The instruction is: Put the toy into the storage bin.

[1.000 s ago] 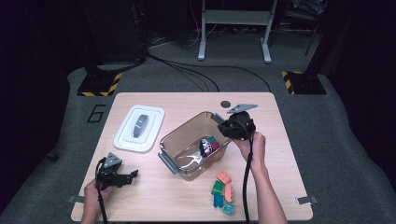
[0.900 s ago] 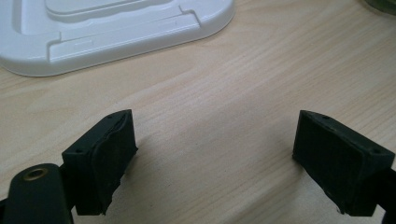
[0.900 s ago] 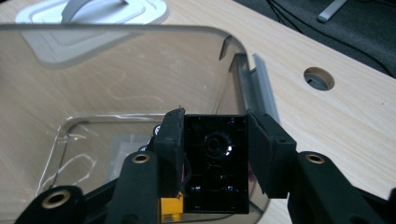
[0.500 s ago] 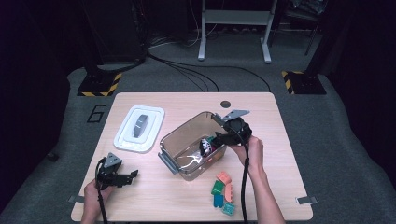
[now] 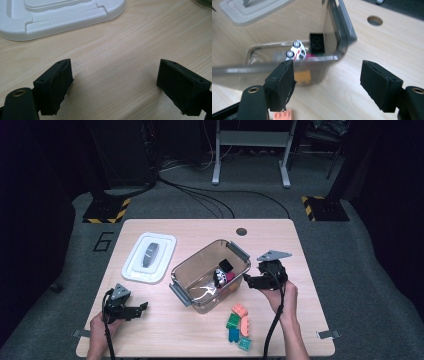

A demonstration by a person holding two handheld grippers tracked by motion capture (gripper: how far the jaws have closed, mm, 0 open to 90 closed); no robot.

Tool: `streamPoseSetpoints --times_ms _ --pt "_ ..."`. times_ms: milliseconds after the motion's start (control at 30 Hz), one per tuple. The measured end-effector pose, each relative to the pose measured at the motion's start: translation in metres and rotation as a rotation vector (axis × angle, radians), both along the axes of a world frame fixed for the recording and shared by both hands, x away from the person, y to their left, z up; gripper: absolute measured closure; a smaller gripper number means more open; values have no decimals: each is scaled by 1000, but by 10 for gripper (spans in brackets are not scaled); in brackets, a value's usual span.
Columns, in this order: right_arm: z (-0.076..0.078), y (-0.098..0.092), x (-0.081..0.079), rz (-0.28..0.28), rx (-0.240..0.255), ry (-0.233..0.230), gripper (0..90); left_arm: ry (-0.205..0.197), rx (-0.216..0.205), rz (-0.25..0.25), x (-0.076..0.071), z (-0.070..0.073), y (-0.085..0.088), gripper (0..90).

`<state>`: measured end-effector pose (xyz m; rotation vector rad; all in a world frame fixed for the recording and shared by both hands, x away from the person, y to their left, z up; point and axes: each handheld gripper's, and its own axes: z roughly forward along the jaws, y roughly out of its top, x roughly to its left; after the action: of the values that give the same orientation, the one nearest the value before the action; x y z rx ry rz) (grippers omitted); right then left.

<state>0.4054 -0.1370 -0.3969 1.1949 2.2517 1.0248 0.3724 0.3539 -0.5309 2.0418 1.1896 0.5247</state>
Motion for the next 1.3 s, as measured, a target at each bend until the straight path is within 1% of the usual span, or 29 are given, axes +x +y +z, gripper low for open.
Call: streamPoseSetpoints --times_ms 133,200,233,267,300,500,600,633,667,700,767,800,900,933,967,1000,1033,1067,1100,1133,1167,1233,1267,1300 --pt "-15 -11 -12 -10 20 33 253 0 0 0 0 0 0 129" --pt "-24 -15 -18 -15 27 53 231 1 -2 1 0 0 0 129" --pt "-24 -15 -18 -15 27 53 231 1 -2 1 0 0 0 129" --pt "-32 -18 -24 -13 37 72 225 1 -3 3 0 0 0 129" --pt "-36 -19 -26 -15 38 80 216 0 -1 0 0 0 0 129" --pt "-65 -15 -39 6 39 146 176 0 1 0 0 0 0 129" --pt "-76 -10 -47 18 42 175 172 1 -2 2 0 0 0 129" --pt "-78 -8 -50 28 44 177 174 1 -2 2 0 0 0 129" --pt "-79 -5 -53 25 44 186 174 1 -3 3 0 0 0 129" --pt "-80 -3 -55 34 37 185 173 1 -3 2 0 0 0 129" --pt "-83 1 -62 36 56 200 173 1 -3 3 0 0 0 129" --pt "-85 2 -65 47 47 198 174 0 1 -1 0 0 0 129" --pt "-89 9 -74 67 38 220 176 0 0 0 0 0 0 129" --pt "-90 12 -78 71 19 225 183 0 1 -1 0 0 0 129" --pt "-91 13 -80 72 9 235 189 1 -2 1 0 0 0 129" --pt "-92 14 -82 78 9 247 200 1 -3 2 0 0 0 129" --pt "-93 13 -84 75 19 252 219 0 0 0 0 0 0 129" --pt "-93 11 -84 80 24 243 244 0 0 1 0 0 0 129" --pt "-92 10 -85 70 17 248 264 0 0 0 0 0 0 129" --pt "-93 9 -86 55 8 249 266 1 -2 1 0 0 0 129" --pt "-93 7 -86 50 11 258 282 0 0 0 0 0 0 129" --pt "-94 5 -86 56 2 257 295 1 -3 2 0 0 0 129" --pt "-95 3 -86 35 -5 266 343 1 -3 2 0 0 0 129" --pt "-95 1 -86 31 -6 267 369 1 -3 2 0 0 0 129"
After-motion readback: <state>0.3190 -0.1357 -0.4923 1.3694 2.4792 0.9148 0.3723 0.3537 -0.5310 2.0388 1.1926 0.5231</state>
